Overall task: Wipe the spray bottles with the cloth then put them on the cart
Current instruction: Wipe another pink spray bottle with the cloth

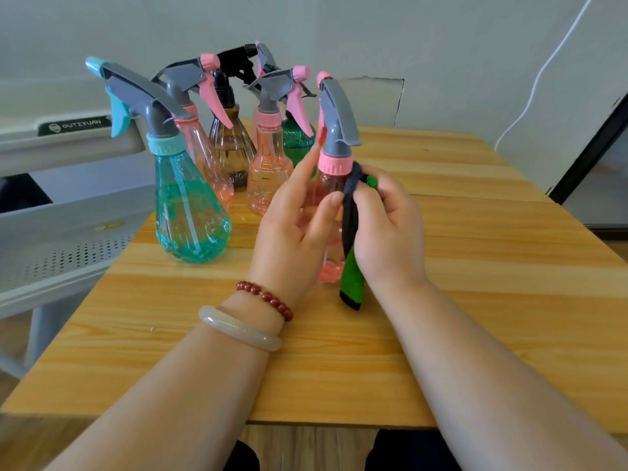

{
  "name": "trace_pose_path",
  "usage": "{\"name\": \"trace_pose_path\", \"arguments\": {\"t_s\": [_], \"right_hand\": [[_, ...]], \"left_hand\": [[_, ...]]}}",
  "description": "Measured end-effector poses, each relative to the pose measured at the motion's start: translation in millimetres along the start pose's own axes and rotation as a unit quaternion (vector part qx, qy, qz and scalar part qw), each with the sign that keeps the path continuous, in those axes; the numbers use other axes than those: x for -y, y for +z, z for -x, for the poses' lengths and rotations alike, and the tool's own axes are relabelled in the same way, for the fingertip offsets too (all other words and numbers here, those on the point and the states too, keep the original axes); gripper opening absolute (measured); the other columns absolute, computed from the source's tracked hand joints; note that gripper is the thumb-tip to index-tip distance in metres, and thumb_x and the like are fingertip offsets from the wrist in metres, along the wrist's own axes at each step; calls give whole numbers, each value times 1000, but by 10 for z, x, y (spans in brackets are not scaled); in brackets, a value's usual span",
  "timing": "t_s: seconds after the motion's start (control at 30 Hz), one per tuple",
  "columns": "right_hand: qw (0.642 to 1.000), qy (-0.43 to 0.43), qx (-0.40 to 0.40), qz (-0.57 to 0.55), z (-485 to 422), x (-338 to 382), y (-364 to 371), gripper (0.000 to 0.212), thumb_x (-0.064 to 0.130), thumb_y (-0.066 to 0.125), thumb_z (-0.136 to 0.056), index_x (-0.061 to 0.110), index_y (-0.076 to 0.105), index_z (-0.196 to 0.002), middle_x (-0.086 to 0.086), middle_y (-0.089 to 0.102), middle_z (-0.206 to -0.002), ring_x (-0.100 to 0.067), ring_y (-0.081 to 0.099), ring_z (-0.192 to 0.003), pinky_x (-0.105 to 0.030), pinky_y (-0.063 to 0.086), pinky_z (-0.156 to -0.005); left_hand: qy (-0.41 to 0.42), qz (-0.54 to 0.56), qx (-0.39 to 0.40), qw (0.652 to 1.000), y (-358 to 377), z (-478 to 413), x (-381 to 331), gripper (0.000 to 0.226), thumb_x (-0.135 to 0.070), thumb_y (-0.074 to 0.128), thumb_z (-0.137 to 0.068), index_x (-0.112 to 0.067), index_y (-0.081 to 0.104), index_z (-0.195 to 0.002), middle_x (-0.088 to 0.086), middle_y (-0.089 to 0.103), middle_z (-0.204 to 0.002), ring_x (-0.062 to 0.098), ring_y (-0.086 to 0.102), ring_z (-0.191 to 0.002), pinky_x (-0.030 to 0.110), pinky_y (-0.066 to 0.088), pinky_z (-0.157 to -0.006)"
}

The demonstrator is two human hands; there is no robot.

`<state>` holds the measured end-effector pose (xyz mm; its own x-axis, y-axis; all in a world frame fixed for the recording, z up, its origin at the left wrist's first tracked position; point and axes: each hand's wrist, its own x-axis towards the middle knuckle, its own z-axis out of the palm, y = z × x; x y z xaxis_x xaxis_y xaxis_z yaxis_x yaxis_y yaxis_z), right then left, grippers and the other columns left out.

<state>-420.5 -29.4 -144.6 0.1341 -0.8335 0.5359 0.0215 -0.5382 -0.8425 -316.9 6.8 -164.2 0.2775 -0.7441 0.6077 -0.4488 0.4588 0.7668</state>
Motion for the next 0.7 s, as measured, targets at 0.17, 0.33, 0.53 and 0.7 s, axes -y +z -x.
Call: {"name": "trace_pose_path", "arguments": {"t_s": [0.17, 0.33, 0.53, 0.7], "right_hand": [[995, -102, -15, 18, 41, 35, 16, 31, 10, 45, -98, 22, 55, -126, 12, 62, -119, 3, 56, -115, -16, 42, -97], [991, -132, 4, 15, 48, 22, 22, 34, 9, 41, -102, 19, 46, -134, 8, 55, -130, 3, 50, -125, -18, 38, -105], [999, -30, 5, 33, 14, -34, -21, 32, 19, 42, -92, 43, 63, -94, 22, 69, -82, 3, 63, -83, -19, 48, -74], [989, -138, -38, 24, 53, 17, 32, 37, 9, 43, -101, 18, 47, -136, 16, 54, -128, 10, 49, -122, -13, 38, -102]], "left_hand": [[32, -4, 11, 999, 18, 38, -13, 43, -15, 42, -103, -31, 35, -143, -52, 46, -120, -22, 45, -118, 3, 35, -95], [27, -8, 28, 999, 75, 35, 29, 51, -33, 40, -100, -21, 35, -149, -21, 54, -118, -17, 45, -111, 3, 31, -95], [25, -54, 33, 998, 26, 2, 79, 58, -45, 33, -98, -24, 33, -152, -15, 54, -121, 6, 49, -117, 21, 38, -102], [24, 0, 49, 999, 32, 0, 101, 58, -36, 37, -101, -14, 27, -154, -14, 53, -137, -2, 49, -127, 25, 43, -106]]}}
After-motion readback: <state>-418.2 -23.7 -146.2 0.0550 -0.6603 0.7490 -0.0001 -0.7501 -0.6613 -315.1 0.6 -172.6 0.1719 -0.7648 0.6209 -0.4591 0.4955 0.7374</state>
